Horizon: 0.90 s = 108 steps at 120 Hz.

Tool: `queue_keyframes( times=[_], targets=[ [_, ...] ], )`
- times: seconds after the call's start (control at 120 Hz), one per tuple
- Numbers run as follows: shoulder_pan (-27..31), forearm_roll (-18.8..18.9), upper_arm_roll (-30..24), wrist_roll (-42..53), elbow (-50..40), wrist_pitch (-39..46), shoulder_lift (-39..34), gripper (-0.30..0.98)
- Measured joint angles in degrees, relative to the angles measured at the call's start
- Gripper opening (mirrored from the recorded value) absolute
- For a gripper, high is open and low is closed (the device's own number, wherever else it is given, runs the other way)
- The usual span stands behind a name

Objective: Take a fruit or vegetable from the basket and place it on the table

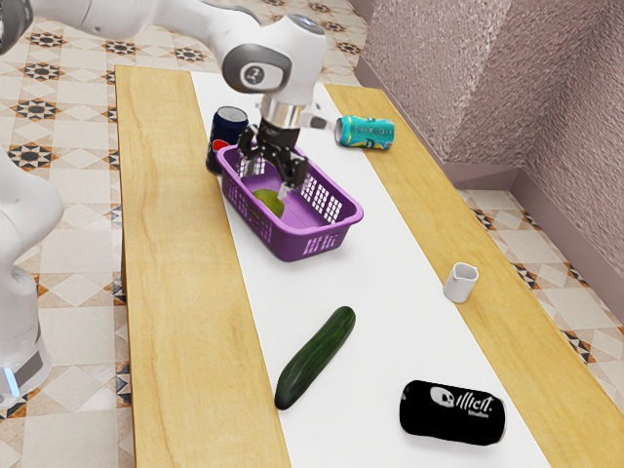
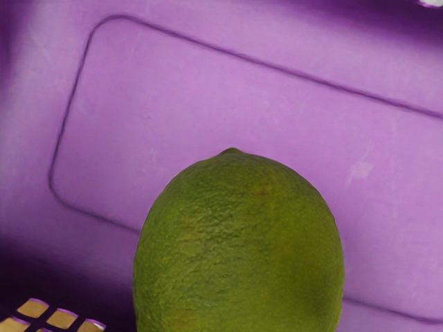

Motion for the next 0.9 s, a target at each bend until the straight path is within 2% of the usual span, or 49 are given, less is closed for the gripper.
queue_keyframes(
  times=[0.375, 0.9],
  targets=[
    [-0.7, -0.2, 1.6, 1.6, 0.2, 2.3, 4.2, 0.67],
    [-0.9, -0.6, 1.8, 3.5, -1.6, 3.7, 4.2, 0.65]
  ],
)
